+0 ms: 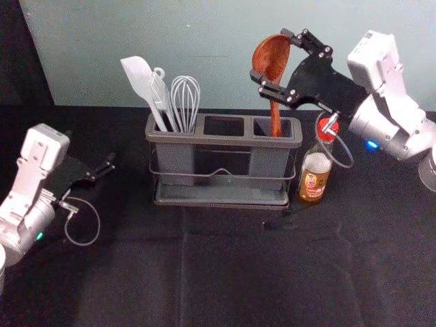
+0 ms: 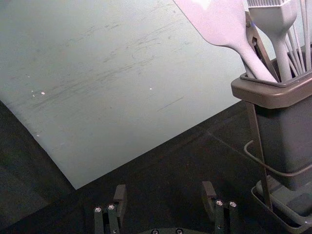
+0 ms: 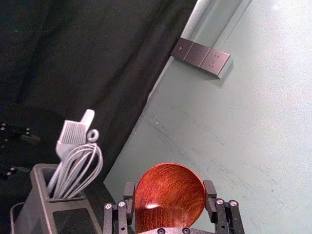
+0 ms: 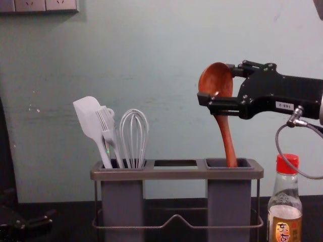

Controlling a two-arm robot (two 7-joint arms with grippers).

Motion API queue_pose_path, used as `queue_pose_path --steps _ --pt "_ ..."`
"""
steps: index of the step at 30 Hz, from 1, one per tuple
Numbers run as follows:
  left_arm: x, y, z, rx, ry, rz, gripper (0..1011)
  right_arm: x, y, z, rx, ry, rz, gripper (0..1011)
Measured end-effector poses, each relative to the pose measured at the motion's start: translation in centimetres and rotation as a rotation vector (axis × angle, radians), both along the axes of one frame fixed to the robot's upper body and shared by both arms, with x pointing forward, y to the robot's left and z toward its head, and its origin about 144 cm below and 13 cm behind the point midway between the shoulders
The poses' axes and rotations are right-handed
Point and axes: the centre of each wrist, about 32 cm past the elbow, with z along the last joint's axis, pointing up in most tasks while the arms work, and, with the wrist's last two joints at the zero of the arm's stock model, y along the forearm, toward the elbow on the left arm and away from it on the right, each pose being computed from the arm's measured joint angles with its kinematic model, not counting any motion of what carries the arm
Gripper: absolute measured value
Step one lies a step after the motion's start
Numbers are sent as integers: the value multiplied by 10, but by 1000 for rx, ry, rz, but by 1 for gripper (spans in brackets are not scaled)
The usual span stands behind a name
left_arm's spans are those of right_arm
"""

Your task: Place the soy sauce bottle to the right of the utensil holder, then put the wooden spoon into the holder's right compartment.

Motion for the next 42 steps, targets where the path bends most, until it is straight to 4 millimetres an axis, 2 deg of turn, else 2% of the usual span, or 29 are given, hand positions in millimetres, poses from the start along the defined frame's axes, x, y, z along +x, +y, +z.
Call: queue_pose_path --steps 23,42 --pt "0 0 0 0 0 0 1005 -21 -4 -25 -11 35 5 855" --pt "0 0 0 0 0 0 1005 -24 -4 -36 -9 92 -4 855"
